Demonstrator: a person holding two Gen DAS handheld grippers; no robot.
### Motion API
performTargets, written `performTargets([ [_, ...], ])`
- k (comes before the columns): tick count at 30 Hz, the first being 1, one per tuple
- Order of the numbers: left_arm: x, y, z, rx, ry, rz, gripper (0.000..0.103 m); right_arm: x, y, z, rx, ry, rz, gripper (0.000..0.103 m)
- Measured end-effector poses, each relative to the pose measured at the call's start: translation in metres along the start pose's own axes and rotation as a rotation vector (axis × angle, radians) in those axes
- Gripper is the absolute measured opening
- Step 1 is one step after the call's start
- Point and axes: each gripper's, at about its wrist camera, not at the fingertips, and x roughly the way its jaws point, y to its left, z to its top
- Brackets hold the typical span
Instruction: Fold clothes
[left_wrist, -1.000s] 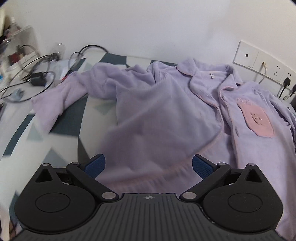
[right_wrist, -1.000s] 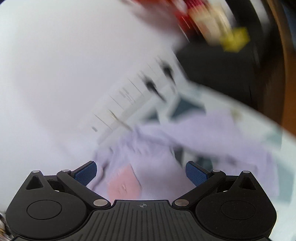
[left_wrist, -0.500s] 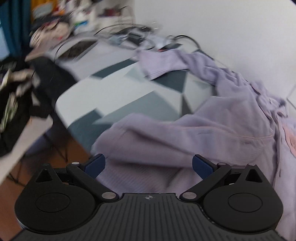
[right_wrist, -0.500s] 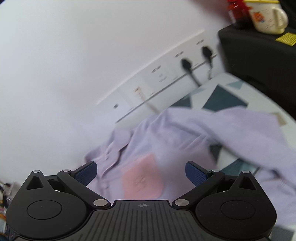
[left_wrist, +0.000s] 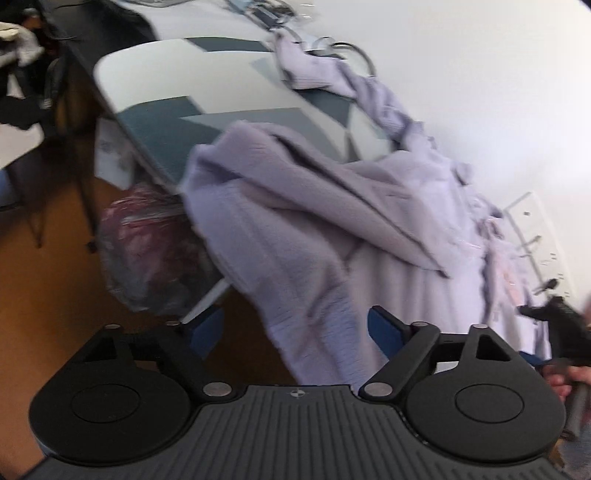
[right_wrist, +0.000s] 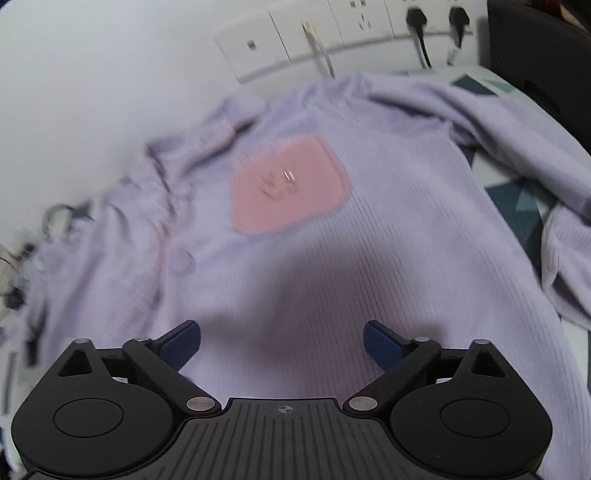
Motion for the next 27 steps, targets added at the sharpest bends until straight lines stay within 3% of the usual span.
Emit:
performTargets([
  [7, 0.014, 0.015, -0.005, -0.097, 0.061, -0.053, 0.07, 0.019, 0.02, -0.019, -0.08, 0.046, -0.066, 0.093],
  [8, 0.012, 0.017, -0.006, -0.099, 0.059, -0.06, 0.064, 0.021, 0.021, -0.019, -0.097, 0.051, -0.063, 0.095],
  [9, 0.01, 0.017, -0.005, -0.108, 0.066, -0.062, 0.051, 0.023, 0.023, -0.019, -0.114, 0.056, -0.059, 0.098],
  [13, 0.002, 0.018, 0.0, -0.145, 0.093, -0.069, 0.036, 0.028, 0.028, -0.022, -0.156, 0.047, -0.07, 0.102],
  [16, -0.011, 0.017, 0.002, -0.134, 0.073, -0.047, 0.009, 0.031, 0.033, -0.024, -0.174, 0.04, -0.095, 0.102],
  [22, -0.027, 0.019, 0.0, -0.085, 0.033, 0.032, 0.007, 0.038, 0.045, -0.03, -0.249, 0.022, -0.156, 0.102],
  [27, -0.031, 0.018, 0.003, -0.041, 0.041, 0.051, 0.007, 0.041, 0.05, -0.034, -0.265, 0.008, -0.193, 0.102],
])
